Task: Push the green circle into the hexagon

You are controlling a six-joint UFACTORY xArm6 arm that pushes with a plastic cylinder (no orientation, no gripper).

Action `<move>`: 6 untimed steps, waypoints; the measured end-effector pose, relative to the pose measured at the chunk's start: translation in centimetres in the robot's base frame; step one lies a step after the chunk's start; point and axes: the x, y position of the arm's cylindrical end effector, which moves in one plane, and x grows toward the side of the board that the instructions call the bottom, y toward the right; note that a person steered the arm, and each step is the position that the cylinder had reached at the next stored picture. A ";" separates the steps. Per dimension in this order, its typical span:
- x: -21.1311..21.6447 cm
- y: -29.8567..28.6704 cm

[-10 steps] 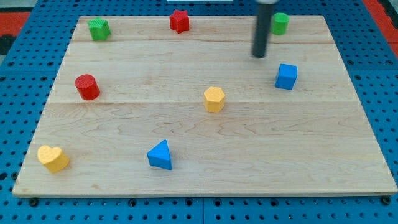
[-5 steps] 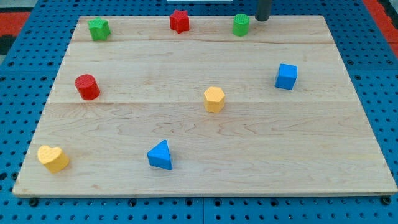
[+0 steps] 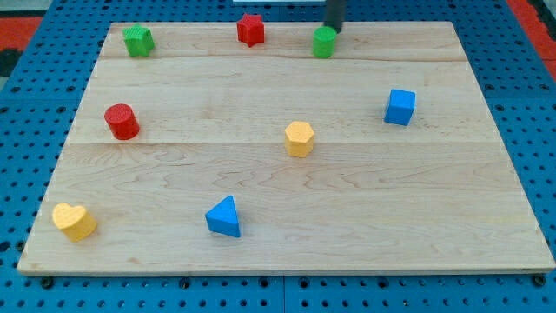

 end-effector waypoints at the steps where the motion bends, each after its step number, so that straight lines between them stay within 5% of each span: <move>1: 8.6 -1.4; 2: 13.3 -1.0; 3: 13.3 0.0; 5: 12.5 -6.8; 6: 14.2 -3.9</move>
